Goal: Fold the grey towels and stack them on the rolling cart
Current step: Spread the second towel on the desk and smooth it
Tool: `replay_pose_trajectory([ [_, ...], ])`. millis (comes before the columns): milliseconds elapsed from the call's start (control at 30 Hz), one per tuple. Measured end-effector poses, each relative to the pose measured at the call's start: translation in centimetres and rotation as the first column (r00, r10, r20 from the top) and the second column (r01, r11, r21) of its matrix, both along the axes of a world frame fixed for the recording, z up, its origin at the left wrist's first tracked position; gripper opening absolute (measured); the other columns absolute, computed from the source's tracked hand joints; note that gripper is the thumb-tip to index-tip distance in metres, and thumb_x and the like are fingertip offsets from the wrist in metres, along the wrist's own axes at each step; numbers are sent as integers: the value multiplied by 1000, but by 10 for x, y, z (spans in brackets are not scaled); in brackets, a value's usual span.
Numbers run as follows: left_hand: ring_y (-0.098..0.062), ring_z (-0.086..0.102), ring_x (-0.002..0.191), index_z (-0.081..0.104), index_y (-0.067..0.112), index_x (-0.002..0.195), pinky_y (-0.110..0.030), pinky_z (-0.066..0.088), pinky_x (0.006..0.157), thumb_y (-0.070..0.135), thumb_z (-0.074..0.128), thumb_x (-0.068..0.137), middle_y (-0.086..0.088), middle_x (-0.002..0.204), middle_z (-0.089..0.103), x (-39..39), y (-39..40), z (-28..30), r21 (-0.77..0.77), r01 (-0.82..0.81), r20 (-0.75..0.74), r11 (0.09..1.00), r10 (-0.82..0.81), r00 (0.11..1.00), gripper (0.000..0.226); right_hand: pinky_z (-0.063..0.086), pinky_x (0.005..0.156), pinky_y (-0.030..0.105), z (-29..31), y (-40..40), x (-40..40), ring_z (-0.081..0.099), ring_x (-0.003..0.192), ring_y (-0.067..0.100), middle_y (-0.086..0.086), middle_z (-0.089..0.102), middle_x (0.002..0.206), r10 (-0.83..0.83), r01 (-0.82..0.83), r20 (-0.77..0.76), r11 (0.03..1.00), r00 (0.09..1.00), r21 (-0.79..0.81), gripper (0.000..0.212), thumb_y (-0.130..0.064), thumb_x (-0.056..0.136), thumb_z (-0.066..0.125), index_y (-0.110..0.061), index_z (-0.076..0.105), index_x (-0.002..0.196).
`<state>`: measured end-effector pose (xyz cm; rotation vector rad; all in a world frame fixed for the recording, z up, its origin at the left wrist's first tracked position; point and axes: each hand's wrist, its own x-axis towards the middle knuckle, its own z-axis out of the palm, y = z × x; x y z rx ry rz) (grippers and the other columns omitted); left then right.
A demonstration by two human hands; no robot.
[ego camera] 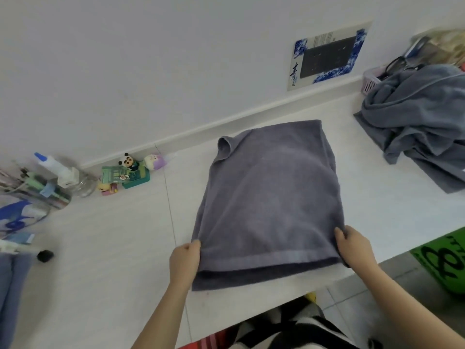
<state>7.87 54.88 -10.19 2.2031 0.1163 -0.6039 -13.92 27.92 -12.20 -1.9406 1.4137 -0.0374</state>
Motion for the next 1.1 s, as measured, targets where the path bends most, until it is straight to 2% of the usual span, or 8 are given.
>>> replay_pose_trajectory([
  [67, -19, 40, 55, 37, 12, 54, -29, 27, 54, 17, 48, 91, -5, 56, 42, -9, 9, -14, 84, 82, 9, 993, -83, 996, 39, 32, 56, 34, -15, 3, -5, 45, 61, 24, 13, 55, 74, -3, 2, -43, 1000, 999, -21, 31, -26, 101, 34, -5, 48, 82],
  [267, -15, 28, 50, 27, 15, 51, -27, 20, 53, 7, 51, 87, 2, 46, 28, -13, 21, -17, 19, 39, 49, 999, -40, 998, 43, 31, 53, 35, -18, -8, -4, 44, 58, 24, 6, 50, 64, -32, 32, -4, 996, 999, -78, 33, -28, 100, 38, -8, 43, 74],
  [400, -15, 33, 55, 35, 12, 59, -28, 25, 54, 15, 51, 92, -3, 56, 36, -13, 19, -23, 25, 65, 54, 998, -66, 996, 36, 34, 54, 35, -17, -10, -3, 47, 61, 25, 9, 53, 66, -8, 7, -10, 998, 1000, -65, 35, -31, 99, 40, -10, 40, 70],
  [533, -17, 47, 65, 46, 7, 76, -26, 32, 52, 33, 51, 96, -4, 70, 49, -9, 11, -24, 92, 167, 83, 982, -175, 981, 34, 38, 57, 34, -14, -6, -2, 50, 65, 26, 5, 53, 72, 122, -128, -91, 989, 988, -68, 28, -36, 98, 42, -11, 43, 87],
  [667, -20, 51, 62, 44, 8, 80, -29, 36, 50, 22, 42, 100, -6, 71, 54, -16, 12, -30, 130, 54, 251, 990, -86, 964, 24, 30, 47, 33, -17, -3, -10, 42, 52, 24, 5, 48, 60, 87, -99, -87, 983, 992, -152, 27, -31, 99, 40, -9, 38, 83],
  [767, -23, 53, 61, 43, 10, 82, -31, 39, 50, 21, 38, 100, -9, 71, 55, -21, 14, -40, 242, 74, 290, 967, -145, 946, 21, 30, 48, 33, -20, -1, -10, 43, 54, 26, 6, 48, 61, 84, -114, -175, 980, 981, -164, 31, -35, 100, 35, -9, 39, 84],
  [1000, -20, 53, 65, 47, 7, 89, -29, 39, 49, 18, 45, 94, -10, 80, 56, -14, 12, -40, 290, 154, 206, 945, -218, 954, 13, 34, 54, 28, -14, 1, -11, 48, 60, 22, -1, 46, 63, 78, -209, -496, 954, 865, -214, 48, -51, 98, 20, -14, 47, 84],
  [1100, -19, 55, 71, 46, 9, 98, -29, 41, 54, 26, 47, 93, -5, 84, 57, -1, 3, -36, 332, 196, 122, 922, -249, 961, 18, 32, 51, 25, -10, 3, -9, 49, 55, 16, -4, 51, 61, 40, -174, -448, 949, 893, -262, 44, -51, 96, 30, -15, 49, 79],
])
